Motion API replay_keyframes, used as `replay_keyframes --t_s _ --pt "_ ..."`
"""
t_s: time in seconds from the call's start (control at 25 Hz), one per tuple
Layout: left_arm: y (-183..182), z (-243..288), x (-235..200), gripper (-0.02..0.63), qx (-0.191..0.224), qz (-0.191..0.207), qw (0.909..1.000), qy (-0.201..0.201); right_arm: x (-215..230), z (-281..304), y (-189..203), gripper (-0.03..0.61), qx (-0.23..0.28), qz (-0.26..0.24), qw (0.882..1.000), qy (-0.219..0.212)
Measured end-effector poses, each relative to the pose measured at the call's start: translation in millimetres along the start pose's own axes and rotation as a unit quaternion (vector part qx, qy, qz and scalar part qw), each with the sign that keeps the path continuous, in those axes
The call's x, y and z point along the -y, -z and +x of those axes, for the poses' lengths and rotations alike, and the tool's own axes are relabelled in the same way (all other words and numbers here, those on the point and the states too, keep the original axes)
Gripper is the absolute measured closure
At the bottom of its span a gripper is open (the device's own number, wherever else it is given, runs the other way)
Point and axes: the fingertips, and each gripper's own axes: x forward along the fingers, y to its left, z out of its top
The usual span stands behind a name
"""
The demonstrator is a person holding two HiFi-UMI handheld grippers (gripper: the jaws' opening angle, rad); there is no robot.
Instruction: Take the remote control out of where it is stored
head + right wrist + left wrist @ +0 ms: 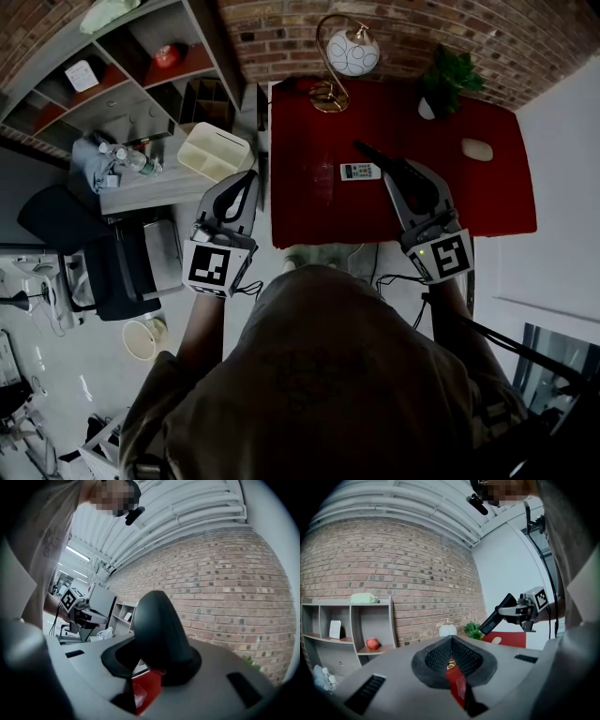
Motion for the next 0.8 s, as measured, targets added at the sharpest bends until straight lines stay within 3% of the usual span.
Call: replay_keyframes --t_s 0.36,0.8 --pt "4.4 4.1 7.3 0.603 -0.004 -0.008 0.9999 0.009 16.6 21.4 52.8 0.469 -0.106 0.021 0.994 0.018" --pt "13.3 6.2 13.2 0.603 -0.015 -0.016 0.9997 0.014 10.3 40.6 154.3 0.469 -0.236 0.035 0.971 -0.002"
